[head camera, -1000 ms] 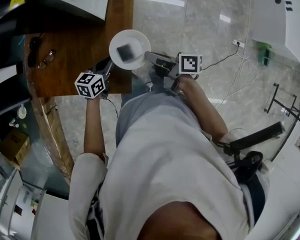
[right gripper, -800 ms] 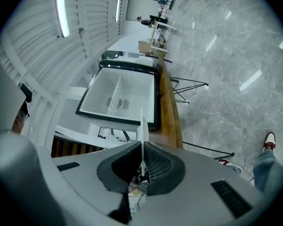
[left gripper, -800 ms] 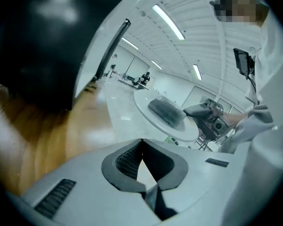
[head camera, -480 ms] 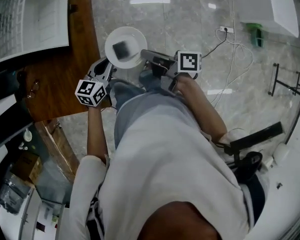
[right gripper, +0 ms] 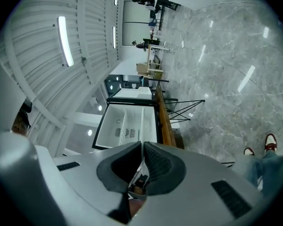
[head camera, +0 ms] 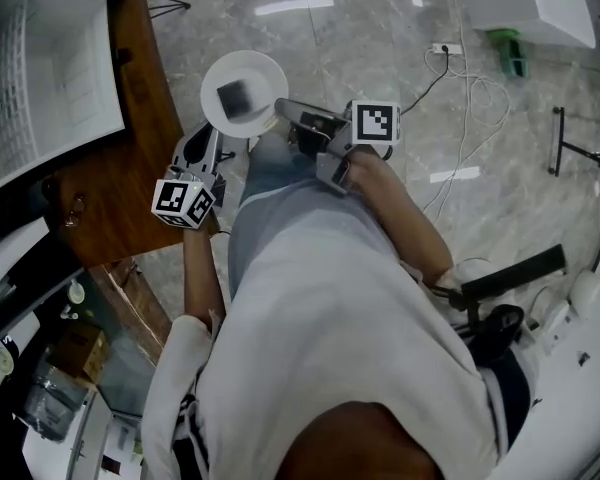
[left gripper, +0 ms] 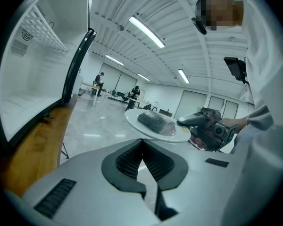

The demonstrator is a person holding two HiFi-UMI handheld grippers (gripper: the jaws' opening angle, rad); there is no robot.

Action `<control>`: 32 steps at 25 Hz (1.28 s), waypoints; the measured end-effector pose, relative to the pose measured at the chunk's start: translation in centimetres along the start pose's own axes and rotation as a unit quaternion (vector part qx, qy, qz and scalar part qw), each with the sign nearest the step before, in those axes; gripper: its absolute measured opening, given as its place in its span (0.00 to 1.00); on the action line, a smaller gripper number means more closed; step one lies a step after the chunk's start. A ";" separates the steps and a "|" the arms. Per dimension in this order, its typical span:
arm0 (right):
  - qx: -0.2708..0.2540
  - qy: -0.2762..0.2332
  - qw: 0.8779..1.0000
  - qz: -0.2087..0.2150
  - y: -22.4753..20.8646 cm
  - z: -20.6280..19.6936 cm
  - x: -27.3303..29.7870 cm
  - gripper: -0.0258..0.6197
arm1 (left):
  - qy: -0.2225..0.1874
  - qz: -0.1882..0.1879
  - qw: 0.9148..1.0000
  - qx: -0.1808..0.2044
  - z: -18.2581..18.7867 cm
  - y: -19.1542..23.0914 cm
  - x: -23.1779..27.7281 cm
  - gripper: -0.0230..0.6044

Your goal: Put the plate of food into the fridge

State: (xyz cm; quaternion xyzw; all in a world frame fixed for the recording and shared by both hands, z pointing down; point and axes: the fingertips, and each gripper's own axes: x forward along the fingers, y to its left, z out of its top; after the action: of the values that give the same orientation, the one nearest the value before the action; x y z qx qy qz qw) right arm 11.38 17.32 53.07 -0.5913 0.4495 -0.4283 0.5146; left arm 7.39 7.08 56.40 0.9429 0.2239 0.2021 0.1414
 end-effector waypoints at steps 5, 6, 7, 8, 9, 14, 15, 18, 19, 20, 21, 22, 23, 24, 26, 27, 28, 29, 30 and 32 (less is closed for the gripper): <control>0.004 0.000 1.000 0.022 1.4 2.2 1.3 0.08 | -0.028 0.006 1.000 0.014 2.2 0.4 1.7 0.07; 0.006 0.000 1.000 0.025 1.6 2.7 1.8 0.08 | -0.032 0.014 0.999 0.016 2.6 0.9 2.0 0.07; 0.012 0.000 1.000 0.023 1.5 3.1 2.3 0.08 | -0.037 0.024 0.999 0.017 3.1 1.5 2.3 0.07; 0.021 0.001 1.000 0.017 1.3 3.6 2.6 0.08 | -0.042 0.035 0.998 0.018 3.6 2.0 2.6 0.07; 0.029 0.004 1.000 0.012 1.1 4.3 3.0 0.08 | -0.048 0.044 0.998 0.019 4.2 2.6 3.1 0.07; 0.018 0.048 0.999 0.019 1.6 9.4 8.8 0.09 | -0.075 0.091 0.992 0.034 8.1 7.2 6.1 0.07; 0.015 0.057 0.998 0.023 2.0 10.5 10.4 0.08 | -0.080 0.101 0.991 0.037 9.2 8.4 6.6 0.07; 0.004 0.089 0.995 0.032 3.8 14.2 16.0 0.09 | -0.096 0.125 0.987 0.037 13.6 12.3 7.8 0.07; 0.000 0.101 0.994 0.034 4.5 15.8 18.6 0.09 | -0.106 0.123 0.987 0.024 15.6 14.1 8.3 0.07; -0.002 0.113 0.993 0.039 5.3 17.4 21.6 0.08 | -0.119 0.116 0.986 0.006 17.8 16.3 8.7 0.07; -0.002 0.125 0.991 0.046 6.1 18.8 24.8 0.08 | -0.133 0.114 0.984 -0.011 19.8 18.6 8.9 0.07; -0.003 0.137 0.989 0.051 6.8 20.0 27.9 0.08 | -0.144 0.119 0.982 -0.021 21.6 20.8 9.0 0.07; -0.006 0.151 0.987 0.053 7.3 20.9 30.5 0.08 | -0.150 0.129 0.980 -0.022 23.0 22.8 9.0 0.07; -0.009 0.166 0.985 0.053 7.5 21.6 32.8 0.08 | -0.154 0.144 0.977 -0.017 24.0 24.4 9.0 0.07; -0.017 0.196 0.978 0.067 8.1 22.6 36.4 0.09 | -0.165 0.172 0.971 -0.006 25.4 26.9 9.0 0.07; -0.020 0.211 0.974 0.080 8.6 22.8 37.8 0.09 | -0.173 0.186 0.967 -0.003 26.1 27.8 8.6 0.07; -0.018 0.226 0.970 0.092 9.0 22.7 39.1 0.09 | -0.181 0.199 0.963 -0.002 26.9 28.5 8.0 0.07; -0.015 0.242 0.965 0.099 9.4 22.5 40.2 0.09 | -0.189 0.214 0.958 0.001 27.6 29.1 7.3 0.07; -0.011 0.257 0.961 0.103 9.9 22.4 41.2 0.08 | -0.195 0.229 0.954 0.005 28.5 29.7 6.7 0.07; -0.005 0.283 0.953 0.108 11.2 22.2 43.3 0.09 | -0.204 0.257 0.945 0.013 30.0 30.8 5.8 0.07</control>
State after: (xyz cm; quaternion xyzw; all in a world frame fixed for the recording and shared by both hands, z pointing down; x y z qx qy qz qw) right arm 41.76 -20.61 41.51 -0.3963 0.6405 -0.5174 0.4062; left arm 36.70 -21.86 42.93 0.9912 -0.0570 0.0324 0.1151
